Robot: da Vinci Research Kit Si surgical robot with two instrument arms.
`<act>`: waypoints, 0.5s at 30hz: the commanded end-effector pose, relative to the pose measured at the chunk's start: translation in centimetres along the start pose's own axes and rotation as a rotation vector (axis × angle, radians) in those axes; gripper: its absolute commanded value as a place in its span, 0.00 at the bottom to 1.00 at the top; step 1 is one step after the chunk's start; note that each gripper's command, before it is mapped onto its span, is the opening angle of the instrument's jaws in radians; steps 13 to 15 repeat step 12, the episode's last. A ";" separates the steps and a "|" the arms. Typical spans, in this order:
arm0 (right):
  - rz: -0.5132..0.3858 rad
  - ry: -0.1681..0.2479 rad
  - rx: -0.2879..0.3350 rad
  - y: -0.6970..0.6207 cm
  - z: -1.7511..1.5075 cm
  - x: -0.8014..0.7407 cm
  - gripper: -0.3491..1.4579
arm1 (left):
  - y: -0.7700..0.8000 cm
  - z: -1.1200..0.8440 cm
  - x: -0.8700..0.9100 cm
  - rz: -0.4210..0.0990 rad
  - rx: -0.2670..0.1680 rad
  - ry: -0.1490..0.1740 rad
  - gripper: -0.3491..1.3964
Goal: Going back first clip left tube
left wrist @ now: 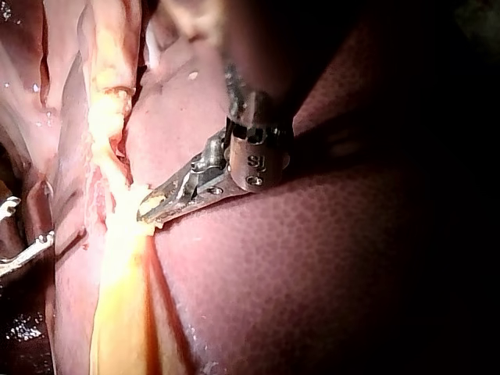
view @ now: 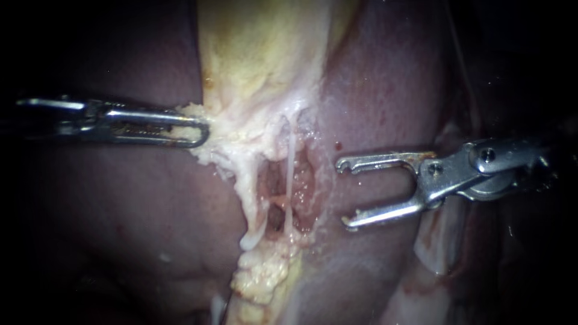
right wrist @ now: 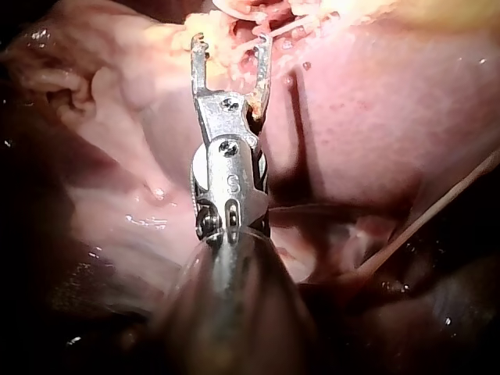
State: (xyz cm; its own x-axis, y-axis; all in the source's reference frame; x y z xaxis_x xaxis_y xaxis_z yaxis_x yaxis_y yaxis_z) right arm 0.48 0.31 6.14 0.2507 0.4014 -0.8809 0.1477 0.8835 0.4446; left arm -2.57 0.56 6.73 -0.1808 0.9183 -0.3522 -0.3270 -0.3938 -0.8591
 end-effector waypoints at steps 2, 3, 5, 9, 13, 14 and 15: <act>0.000 0.000 0.000 0.00 0.00 0.00 0.47 | -0.01 0.01 0.00 0.000 0.002 -0.002 0.00; 0.000 0.000 0.000 -0.01 0.00 0.00 0.47 | -0.01 0.01 0.01 0.000 0.002 -0.002 0.00; 0.000 0.000 0.000 -0.01 0.00 0.00 0.47 | -0.02 0.01 0.00 0.000 0.002 -0.002 0.00; 0.000 0.000 0.000 -0.01 0.00 0.00 0.47 | -0.02 0.02 -0.01 0.001 0.003 -0.002 0.00; 0.000 0.000 0.000 -0.01 0.00 0.00 0.47 | -0.02 0.02 -0.02 0.002 0.000 -0.004 0.00; 0.000 0.000 0.000 -0.01 0.00 0.00 0.47 | -0.02 0.02 -0.02 0.002 0.000 -0.004 0.00; 0.000 0.000 0.000 -0.01 0.00 0.00 0.47 | -0.02 0.02 -0.02 0.002 0.000 -0.004 0.00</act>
